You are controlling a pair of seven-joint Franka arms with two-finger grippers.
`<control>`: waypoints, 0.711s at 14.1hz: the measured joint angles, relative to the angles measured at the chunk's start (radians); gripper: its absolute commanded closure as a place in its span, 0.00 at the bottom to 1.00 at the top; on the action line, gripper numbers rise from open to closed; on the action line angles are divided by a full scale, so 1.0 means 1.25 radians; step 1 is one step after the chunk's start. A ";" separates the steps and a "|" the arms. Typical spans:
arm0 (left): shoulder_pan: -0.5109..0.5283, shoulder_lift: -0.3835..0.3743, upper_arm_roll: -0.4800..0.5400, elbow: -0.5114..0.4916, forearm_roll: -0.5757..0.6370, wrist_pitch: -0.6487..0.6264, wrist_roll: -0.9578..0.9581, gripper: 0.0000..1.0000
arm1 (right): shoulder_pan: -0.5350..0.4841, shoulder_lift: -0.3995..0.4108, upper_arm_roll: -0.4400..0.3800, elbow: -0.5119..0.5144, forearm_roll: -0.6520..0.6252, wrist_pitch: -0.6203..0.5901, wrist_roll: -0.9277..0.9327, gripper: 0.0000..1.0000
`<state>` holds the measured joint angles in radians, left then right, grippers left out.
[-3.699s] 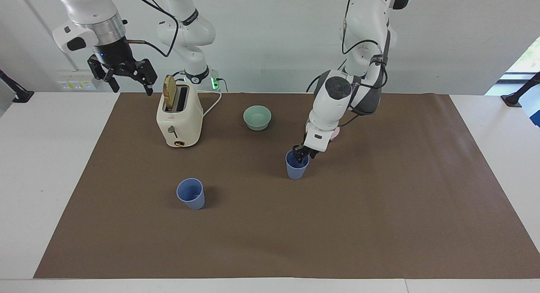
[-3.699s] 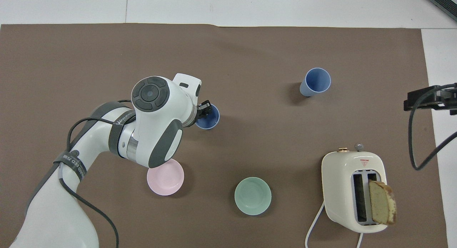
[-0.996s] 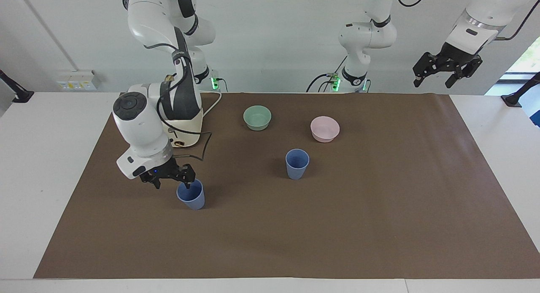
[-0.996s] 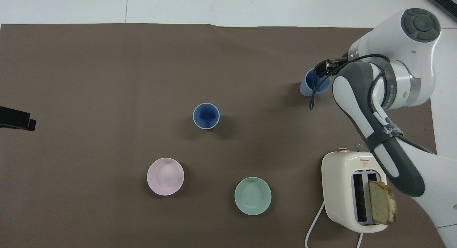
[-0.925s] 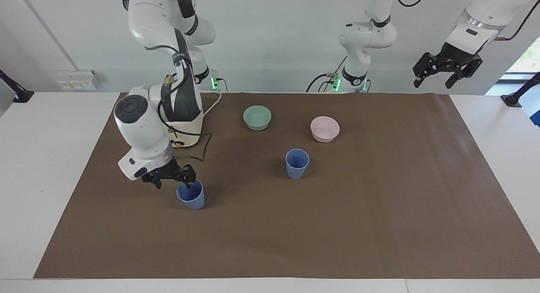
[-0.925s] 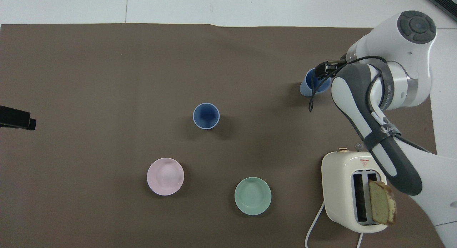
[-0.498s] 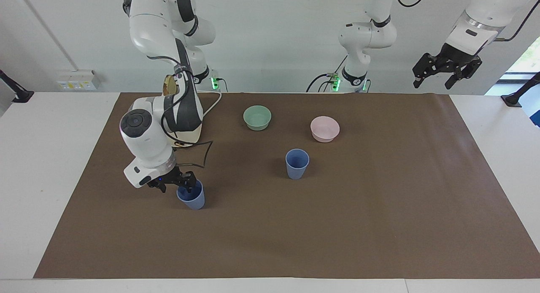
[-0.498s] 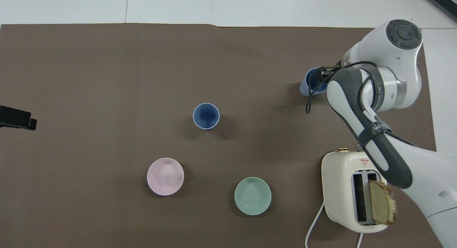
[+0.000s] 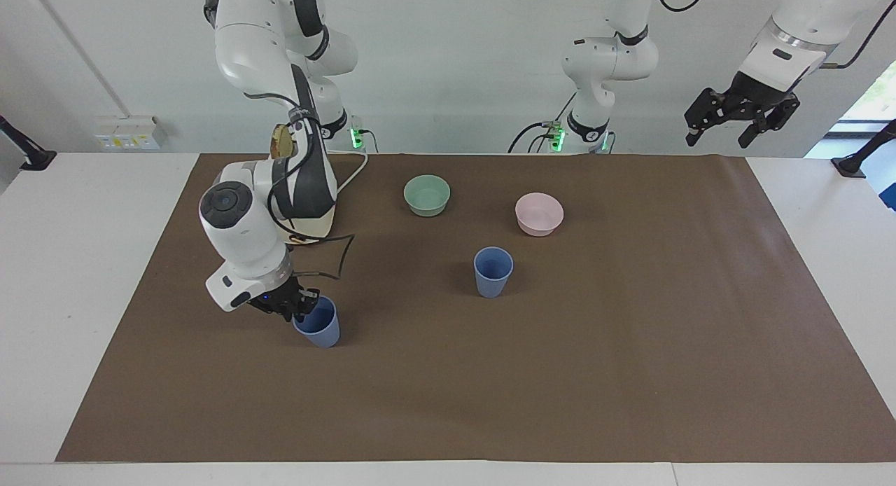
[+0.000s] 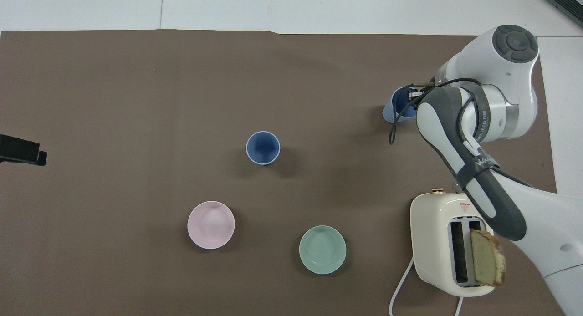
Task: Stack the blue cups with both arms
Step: 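Grasp the far blue cup with the right gripper, then carry the blue cup with the right gripper over the placed cup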
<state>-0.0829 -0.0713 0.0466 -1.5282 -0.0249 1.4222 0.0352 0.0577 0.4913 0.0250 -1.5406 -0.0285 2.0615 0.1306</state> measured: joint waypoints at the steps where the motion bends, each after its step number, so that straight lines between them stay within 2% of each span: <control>1: 0.000 0.000 0.000 0.000 0.000 0.000 0.000 0.00 | 0.000 -0.004 0.002 0.003 0.007 0.000 0.000 1.00; 6: 0.000 0.000 0.000 0.000 0.000 0.000 0.000 0.00 | 0.000 -0.045 0.001 0.004 0.006 -0.035 0.000 1.00; 10: 0.000 0.000 0.000 0.000 0.000 0.000 0.000 0.00 | 0.003 -0.160 0.041 0.013 0.006 -0.144 0.000 1.00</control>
<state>-0.0829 -0.0713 0.0466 -1.5282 -0.0249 1.4222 0.0352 0.0619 0.2918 0.0765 -1.5241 -0.0207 1.8820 0.1308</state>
